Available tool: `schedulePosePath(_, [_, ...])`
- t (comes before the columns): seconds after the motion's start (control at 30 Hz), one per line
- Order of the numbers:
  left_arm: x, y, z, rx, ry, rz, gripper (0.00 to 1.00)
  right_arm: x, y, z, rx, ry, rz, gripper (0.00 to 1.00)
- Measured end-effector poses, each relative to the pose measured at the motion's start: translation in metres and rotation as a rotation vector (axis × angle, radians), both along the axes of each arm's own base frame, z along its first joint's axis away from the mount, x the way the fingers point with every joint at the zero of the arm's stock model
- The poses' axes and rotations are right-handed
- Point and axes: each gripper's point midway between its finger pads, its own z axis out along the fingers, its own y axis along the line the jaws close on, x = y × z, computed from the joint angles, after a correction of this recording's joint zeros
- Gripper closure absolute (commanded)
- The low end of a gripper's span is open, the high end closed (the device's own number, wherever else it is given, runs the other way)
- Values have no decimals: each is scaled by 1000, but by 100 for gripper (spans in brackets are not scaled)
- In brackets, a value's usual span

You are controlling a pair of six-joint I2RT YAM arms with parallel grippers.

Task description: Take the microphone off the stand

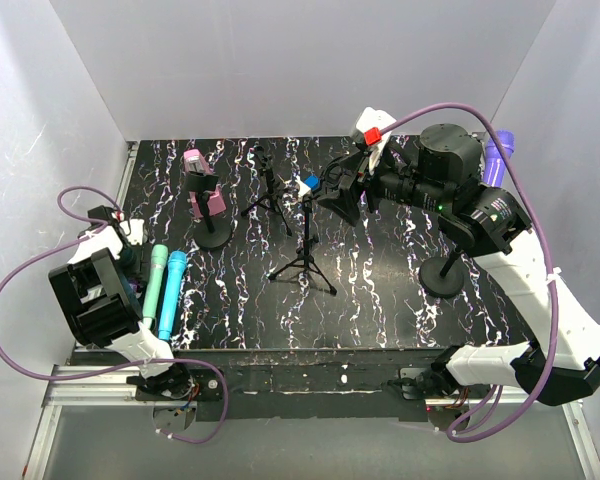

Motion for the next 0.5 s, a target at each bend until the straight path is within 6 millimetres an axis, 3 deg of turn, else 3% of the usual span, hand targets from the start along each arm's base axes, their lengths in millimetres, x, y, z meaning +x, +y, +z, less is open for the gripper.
schedulePosePath(0.5, [15,-11,38,-92,-26,55,38,0,0,-2,-4,5,0,13])
